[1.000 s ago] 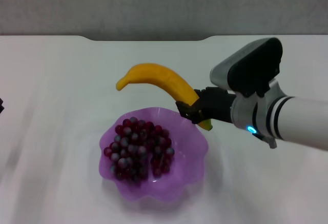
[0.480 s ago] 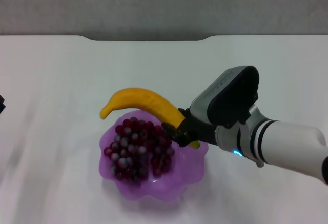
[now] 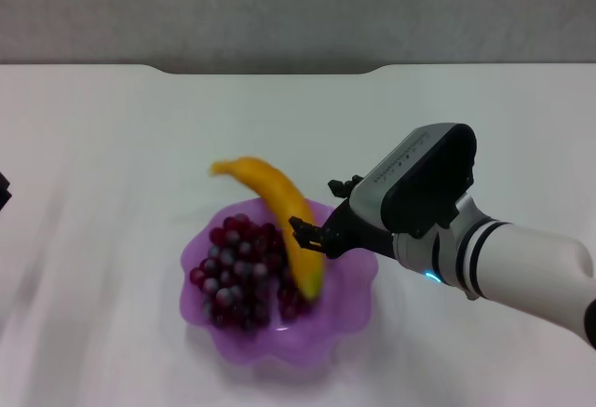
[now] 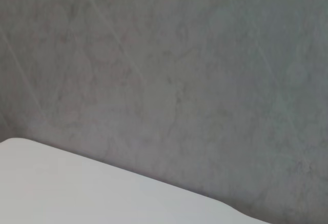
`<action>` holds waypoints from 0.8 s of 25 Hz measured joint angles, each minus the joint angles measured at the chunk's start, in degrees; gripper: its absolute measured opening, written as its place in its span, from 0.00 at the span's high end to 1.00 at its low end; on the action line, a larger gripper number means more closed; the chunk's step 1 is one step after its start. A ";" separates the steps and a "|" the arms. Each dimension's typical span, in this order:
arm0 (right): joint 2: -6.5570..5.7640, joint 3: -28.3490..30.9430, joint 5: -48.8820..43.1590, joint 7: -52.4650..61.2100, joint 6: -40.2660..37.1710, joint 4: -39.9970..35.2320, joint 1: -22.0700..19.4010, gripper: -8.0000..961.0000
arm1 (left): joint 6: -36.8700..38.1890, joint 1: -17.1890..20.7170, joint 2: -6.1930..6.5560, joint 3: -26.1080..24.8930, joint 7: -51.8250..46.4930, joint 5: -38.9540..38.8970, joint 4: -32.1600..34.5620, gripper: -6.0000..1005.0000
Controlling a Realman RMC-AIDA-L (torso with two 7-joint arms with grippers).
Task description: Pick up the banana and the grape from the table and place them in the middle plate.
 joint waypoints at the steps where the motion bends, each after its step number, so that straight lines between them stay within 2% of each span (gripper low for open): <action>1: 0.00 -0.02 -0.02 -0.11 -0.06 0.00 -0.02 0.26 | 0.00 0.00 0.00 0.00 0.00 0.00 -0.03 0.15; 2: -0.01 0.01 -0.02 -0.23 -0.13 -0.01 -0.07 0.21 | 0.00 0.00 0.00 0.00 0.00 0.00 -0.07 0.15; 6: -0.06 -0.05 -0.08 -1.89 -2.73 -0.01 -0.78 0.16 | 0.00 0.00 0.00 0.00 0.00 0.00 -0.15 0.15; 9: -0.11 0.20 -0.13 -4.82 -7.06 -0.01 -2.89 0.12 | 0.00 0.02 0.00 0.00 0.00 0.00 -0.18 0.15; 13: -0.11 1.16 0.14 -5.68 -17.70 -1.56 -7.00 0.07 | 0.00 0.13 0.00 -0.01 0.00 0.00 -0.24 0.15; 20: -0.05 1.55 0.48 -3.21 -37.89 -9.77 -10.94 0.08 | 0.00 0.17 -0.07 -0.01 0.02 0.34 -0.35 0.15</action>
